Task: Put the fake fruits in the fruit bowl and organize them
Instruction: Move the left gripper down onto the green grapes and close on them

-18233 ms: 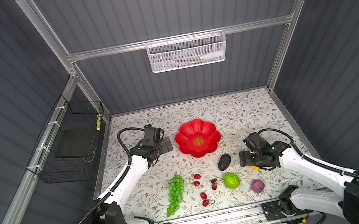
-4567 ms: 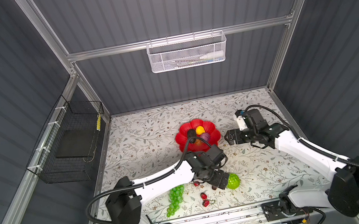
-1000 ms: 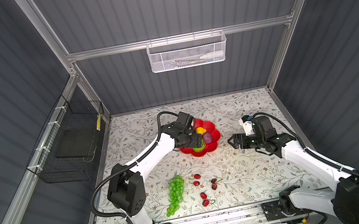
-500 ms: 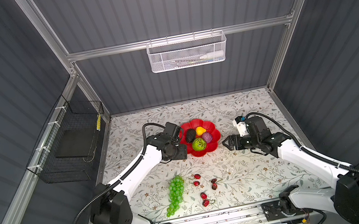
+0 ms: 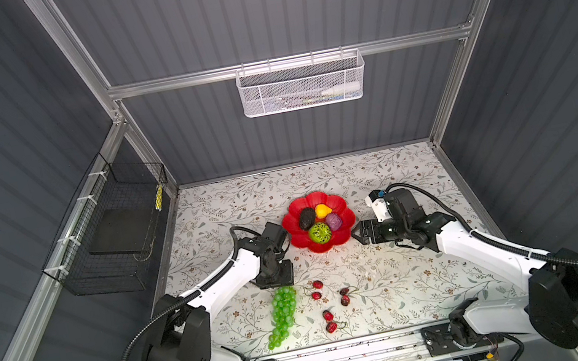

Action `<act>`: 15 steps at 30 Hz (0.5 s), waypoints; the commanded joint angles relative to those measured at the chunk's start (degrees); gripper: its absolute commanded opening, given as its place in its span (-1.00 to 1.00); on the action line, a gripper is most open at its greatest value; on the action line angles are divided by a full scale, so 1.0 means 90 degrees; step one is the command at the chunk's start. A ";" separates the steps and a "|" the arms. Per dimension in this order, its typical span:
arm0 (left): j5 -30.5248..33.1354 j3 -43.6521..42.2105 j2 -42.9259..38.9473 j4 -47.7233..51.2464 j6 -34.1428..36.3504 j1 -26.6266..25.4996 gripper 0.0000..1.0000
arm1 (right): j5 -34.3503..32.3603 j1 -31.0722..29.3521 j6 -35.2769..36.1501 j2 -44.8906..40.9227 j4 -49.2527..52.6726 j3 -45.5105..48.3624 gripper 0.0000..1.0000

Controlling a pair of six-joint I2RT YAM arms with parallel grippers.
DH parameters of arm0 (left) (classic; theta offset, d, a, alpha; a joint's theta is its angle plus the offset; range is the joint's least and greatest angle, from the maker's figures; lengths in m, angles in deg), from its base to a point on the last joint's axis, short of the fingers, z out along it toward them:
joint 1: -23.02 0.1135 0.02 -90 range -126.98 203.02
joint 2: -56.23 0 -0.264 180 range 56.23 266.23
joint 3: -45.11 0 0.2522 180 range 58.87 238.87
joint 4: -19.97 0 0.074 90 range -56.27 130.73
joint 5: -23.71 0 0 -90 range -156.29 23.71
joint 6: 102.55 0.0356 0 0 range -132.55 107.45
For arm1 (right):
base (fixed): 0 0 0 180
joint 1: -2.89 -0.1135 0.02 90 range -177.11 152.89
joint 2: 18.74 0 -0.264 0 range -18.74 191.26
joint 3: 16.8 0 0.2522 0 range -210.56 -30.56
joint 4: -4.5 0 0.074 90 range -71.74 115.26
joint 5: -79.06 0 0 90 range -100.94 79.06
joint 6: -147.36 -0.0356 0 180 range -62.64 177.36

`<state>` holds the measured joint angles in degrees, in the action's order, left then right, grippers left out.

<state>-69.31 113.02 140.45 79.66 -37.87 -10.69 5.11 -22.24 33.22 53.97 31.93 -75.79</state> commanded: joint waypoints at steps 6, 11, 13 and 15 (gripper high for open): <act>-0.0333 -0.0581 -0.0041 -0.0465 -0.0341 -0.0023 -0.19 | -0.0017 -0.0077 -0.0134 0.0121 -0.0157 -0.0138 0.72; 0.0066 -0.0631 -0.0150 -0.0549 -0.0389 -0.0023 -0.34 | -0.0053 -0.0137 -0.0120 0.0164 -0.0147 -0.0199 0.72; 0.0142 -0.0652 -0.0289 -0.0615 -0.0436 -0.0023 -0.48 | -0.0067 -0.0130 -0.0125 0.0146 -0.0144 -0.0184 0.72; 0.0282 -0.0677 -0.0506 -0.0643 -0.0485 -0.0023 -0.63 | -0.0097 -0.0140 -0.0147 0.0126 -0.0167 -0.0143 0.73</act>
<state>-69.20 107.88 138.93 74.33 -41.26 -10.69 5.09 -23.29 32.22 55.36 31.08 -76.01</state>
